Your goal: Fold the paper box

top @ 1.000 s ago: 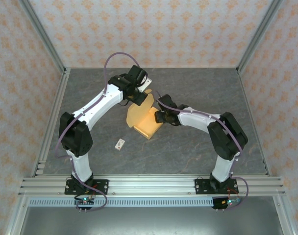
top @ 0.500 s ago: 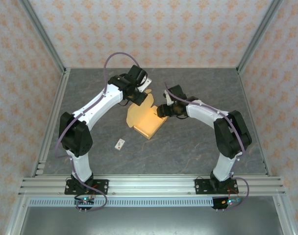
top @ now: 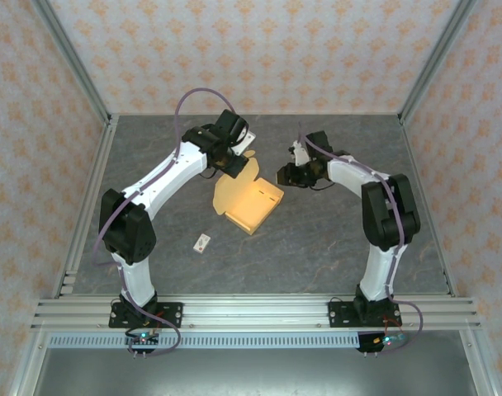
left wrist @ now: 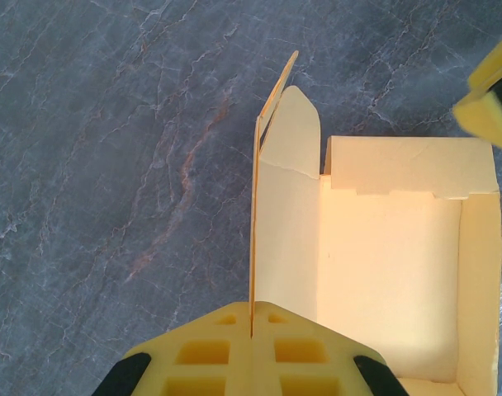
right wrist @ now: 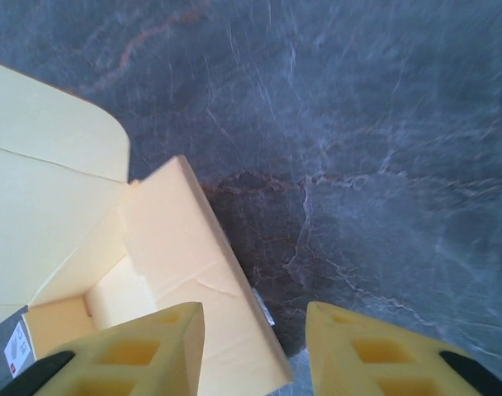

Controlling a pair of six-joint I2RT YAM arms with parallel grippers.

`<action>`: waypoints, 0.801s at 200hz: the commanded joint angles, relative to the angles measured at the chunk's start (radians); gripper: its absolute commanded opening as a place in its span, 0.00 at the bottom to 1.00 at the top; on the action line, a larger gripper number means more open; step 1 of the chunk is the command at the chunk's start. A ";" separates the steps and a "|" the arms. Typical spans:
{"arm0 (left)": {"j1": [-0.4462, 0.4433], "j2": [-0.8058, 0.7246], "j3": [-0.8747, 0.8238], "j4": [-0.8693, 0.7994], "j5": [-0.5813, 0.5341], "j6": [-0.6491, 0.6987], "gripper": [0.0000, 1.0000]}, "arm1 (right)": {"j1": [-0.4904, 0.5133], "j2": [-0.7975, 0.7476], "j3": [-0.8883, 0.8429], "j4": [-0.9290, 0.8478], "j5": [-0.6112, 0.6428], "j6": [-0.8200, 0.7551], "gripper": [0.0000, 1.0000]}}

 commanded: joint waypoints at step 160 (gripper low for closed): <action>-0.002 -0.043 0.000 0.002 -0.021 0.003 0.00 | 0.036 0.016 -0.033 0.045 -0.151 0.037 0.20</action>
